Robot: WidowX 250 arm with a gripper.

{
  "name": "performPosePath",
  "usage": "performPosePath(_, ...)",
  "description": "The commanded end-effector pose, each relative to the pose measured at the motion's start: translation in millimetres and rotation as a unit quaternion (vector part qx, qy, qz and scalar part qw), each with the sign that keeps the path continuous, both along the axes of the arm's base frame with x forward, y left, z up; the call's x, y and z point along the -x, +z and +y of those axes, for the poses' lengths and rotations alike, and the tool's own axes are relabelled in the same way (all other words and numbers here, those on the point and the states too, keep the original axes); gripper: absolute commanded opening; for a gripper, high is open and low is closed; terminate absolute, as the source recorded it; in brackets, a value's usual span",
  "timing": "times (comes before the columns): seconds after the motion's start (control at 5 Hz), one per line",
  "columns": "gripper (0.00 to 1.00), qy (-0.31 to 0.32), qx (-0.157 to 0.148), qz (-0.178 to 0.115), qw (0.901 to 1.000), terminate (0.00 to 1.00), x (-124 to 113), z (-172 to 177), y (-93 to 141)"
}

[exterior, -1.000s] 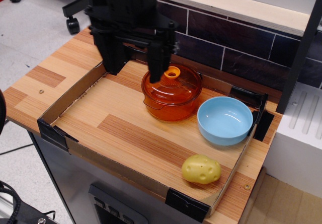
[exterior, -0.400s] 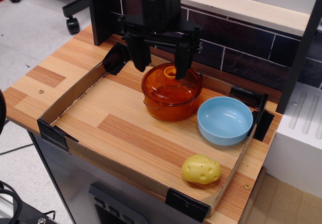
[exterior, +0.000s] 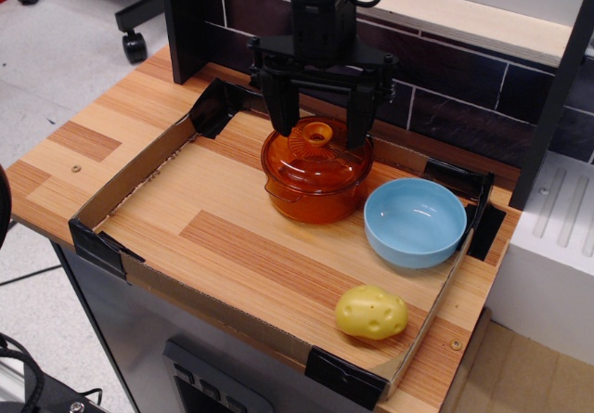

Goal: Take lid off pot

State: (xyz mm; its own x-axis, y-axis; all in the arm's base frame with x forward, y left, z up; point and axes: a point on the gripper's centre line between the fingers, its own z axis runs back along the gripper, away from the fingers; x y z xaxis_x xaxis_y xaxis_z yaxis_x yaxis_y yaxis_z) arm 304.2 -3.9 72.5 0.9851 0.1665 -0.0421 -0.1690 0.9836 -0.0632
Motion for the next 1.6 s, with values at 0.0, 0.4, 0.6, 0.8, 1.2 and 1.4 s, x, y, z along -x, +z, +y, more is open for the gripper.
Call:
performPosePath(0.0, 1.00, 0.000, -0.009, -0.028, 0.9996, 0.00, -8.8, -0.1, 4.5)
performPosePath(0.4, 1.00, 0.004, -0.018, -0.022, 0.9996, 0.00, -11.7, 5.5, -4.0)
performPosePath(0.6, 1.00, 0.002, -0.025, -0.023, 0.9994, 0.00, -11.5, 6.8, -9.1)
performPosePath(0.8, 0.00, 0.002, -0.026, -0.027, 0.9993, 0.00, -9.2, 7.3, -9.9)
performPosePath(1.2, 0.00, 0.012, -0.010, -0.039, 0.9991, 0.00, -8.3, 10.4, 7.7)
performPosePath(1.4, 0.00, 0.023, -0.002, -0.061, 0.9979, 0.00, -7.5, 15.1, 26.8)
